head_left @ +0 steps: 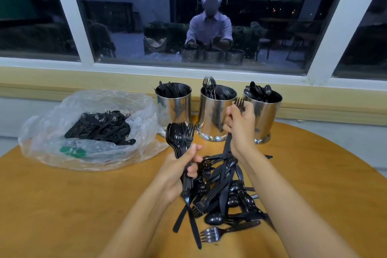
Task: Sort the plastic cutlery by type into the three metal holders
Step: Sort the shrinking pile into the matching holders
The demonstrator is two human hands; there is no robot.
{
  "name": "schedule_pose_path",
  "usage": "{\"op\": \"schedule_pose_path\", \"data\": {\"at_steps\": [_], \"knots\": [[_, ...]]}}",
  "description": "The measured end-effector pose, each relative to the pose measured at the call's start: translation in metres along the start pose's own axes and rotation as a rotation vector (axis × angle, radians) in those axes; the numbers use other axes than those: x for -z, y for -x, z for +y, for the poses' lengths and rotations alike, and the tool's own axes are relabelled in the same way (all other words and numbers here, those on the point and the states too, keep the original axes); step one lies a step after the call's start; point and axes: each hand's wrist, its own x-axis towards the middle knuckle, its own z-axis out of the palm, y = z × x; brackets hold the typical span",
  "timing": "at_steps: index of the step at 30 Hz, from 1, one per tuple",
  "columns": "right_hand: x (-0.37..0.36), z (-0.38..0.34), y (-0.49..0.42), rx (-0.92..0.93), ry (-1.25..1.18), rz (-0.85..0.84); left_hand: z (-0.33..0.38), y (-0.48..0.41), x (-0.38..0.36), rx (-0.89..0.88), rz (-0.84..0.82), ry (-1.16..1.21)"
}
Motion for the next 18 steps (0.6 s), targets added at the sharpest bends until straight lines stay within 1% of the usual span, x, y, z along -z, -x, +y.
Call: {"op": "schedule_pose_path", "data": {"at_steps": [1,2,5,6,7,10,14,16,18], "knots": [[0.003,0.0,-0.002,-0.04,0.086,-0.044,-0.001,-0.001,0.0,-0.005,-0.013,0.0],[0.004,0.001,-0.001,-0.097,0.19,-0.137,-0.002,-0.002,0.0,-0.005,-0.027,-0.001],[0.003,0.007,0.01,-0.307,0.423,-0.568,-0.003,-0.001,-0.005,0.001,-0.097,-0.026],[0.002,0.009,0.014,-0.343,0.465,-0.66,-0.003,-0.001,-0.006,0.004,-0.129,-0.029],[0.0,0.012,0.017,-0.356,0.477,-0.695,-0.003,0.0,-0.008,0.007,-0.156,-0.017],[0.001,0.016,0.014,-0.337,0.384,-0.605,-0.004,-0.001,-0.008,-0.045,-0.179,0.054],[0.002,0.022,0.016,-0.242,0.335,-0.501,-0.006,-0.003,-0.006,-0.141,-0.063,0.005],[0.002,0.023,0.019,-0.236,0.276,-0.495,-0.005,-0.005,-0.005,-0.164,-0.036,-0.057],[0.001,0.021,0.02,-0.258,0.215,-0.525,-0.004,-0.006,-0.006,-0.167,-0.041,-0.084]]}}
